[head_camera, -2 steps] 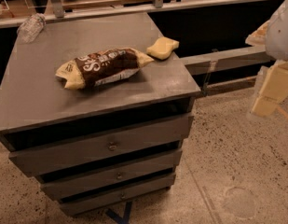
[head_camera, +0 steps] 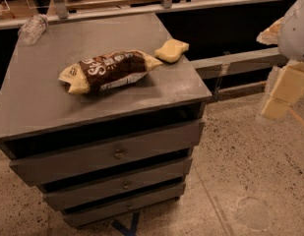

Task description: Move brown chip bag near water bottle

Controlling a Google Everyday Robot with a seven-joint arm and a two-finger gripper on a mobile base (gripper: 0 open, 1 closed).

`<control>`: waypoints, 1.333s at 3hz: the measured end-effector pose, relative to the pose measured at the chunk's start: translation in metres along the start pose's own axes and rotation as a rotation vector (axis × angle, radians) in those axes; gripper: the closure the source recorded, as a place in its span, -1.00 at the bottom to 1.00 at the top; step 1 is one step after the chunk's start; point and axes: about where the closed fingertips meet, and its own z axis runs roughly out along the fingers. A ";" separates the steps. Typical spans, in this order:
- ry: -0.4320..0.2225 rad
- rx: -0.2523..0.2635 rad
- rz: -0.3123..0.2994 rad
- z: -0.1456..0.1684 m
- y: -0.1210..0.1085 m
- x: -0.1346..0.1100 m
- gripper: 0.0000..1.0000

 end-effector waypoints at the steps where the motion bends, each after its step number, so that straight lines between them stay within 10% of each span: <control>1: -0.125 0.045 0.042 0.004 -0.009 -0.025 -1.00; 4: -0.428 0.250 0.068 0.035 -0.056 -0.158 -1.00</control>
Offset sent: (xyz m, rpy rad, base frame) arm 0.0861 0.1003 0.0217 0.3892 -0.2525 -0.0770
